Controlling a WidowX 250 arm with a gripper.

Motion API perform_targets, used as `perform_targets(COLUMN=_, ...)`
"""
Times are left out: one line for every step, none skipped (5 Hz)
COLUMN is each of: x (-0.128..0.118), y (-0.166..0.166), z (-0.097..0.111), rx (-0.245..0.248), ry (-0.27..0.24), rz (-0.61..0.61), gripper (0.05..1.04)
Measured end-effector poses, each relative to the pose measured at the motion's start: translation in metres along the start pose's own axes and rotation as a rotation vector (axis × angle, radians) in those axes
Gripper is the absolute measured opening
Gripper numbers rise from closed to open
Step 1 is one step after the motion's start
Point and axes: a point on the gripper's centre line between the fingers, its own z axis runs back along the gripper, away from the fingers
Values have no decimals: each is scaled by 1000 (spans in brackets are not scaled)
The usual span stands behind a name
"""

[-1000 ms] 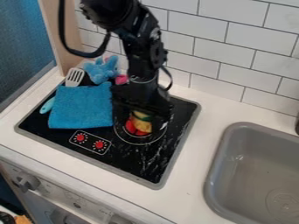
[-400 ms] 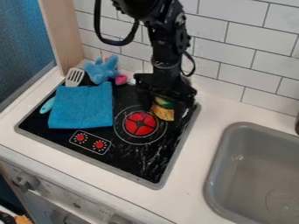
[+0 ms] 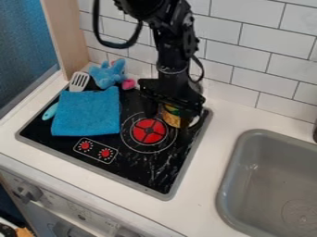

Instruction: Move the can to the top right of the stove

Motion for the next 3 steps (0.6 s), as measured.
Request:
perform_targets(x=-7, y=10, z=28, rx=-19, ry=-34, rz=9, gripper=1000)
perform_targets(x=-6, y=15, z=60, rx=-55, ry=-86, rz=22, gripper=1000)
perform_targets(x=-11, y=23, z=77, rx=-86, ry=-100, rz=48, gripper=1000)
